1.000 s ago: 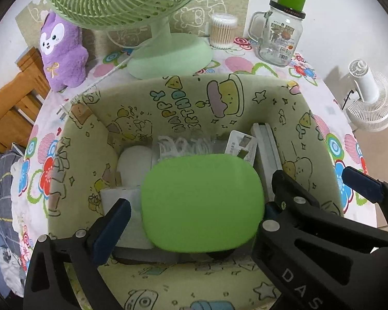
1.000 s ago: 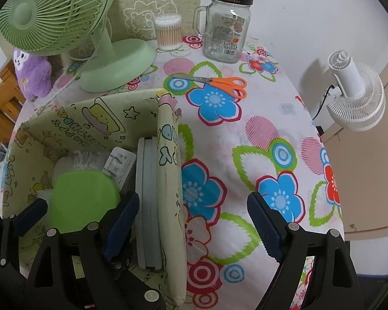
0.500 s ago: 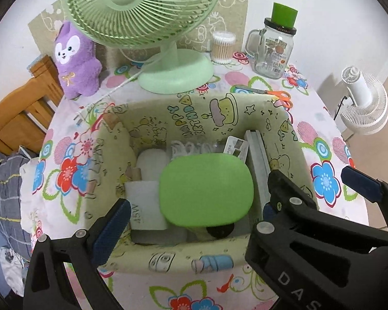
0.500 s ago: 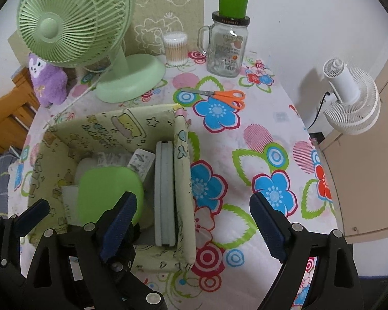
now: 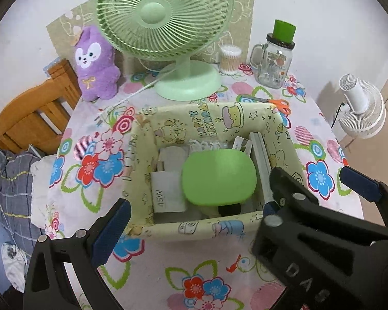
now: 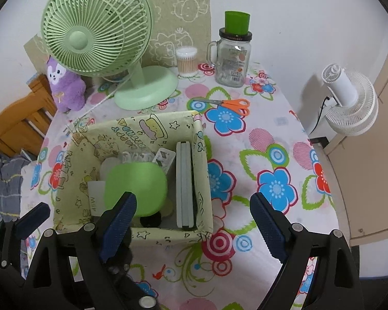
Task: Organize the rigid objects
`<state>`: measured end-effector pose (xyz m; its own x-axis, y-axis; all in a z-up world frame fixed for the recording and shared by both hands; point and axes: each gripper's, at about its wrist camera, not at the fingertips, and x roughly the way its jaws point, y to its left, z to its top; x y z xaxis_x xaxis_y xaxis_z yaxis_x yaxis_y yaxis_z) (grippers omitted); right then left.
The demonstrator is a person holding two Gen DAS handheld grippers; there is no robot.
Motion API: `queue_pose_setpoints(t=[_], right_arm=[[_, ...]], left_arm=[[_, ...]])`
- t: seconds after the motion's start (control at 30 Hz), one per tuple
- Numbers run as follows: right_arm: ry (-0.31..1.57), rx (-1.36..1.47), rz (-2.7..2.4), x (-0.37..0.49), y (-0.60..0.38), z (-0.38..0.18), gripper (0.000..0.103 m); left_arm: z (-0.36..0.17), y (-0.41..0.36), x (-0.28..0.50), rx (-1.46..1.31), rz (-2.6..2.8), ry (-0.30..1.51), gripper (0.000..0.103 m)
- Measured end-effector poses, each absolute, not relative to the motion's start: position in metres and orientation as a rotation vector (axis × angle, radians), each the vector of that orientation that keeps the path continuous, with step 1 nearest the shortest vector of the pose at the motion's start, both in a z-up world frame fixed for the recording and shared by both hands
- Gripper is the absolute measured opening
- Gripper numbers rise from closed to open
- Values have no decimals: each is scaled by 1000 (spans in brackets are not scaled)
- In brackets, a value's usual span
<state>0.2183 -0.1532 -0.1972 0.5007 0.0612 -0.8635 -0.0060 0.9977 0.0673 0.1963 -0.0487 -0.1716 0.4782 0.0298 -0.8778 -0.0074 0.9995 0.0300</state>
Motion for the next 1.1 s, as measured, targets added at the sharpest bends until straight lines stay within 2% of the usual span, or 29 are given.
queue_pose_setpoints(t=[1.1], right_arm=[[948, 32, 108, 158, -176, -132, 91]], left_arm=[[-113, -2, 146, -30, 51, 967, 103]])
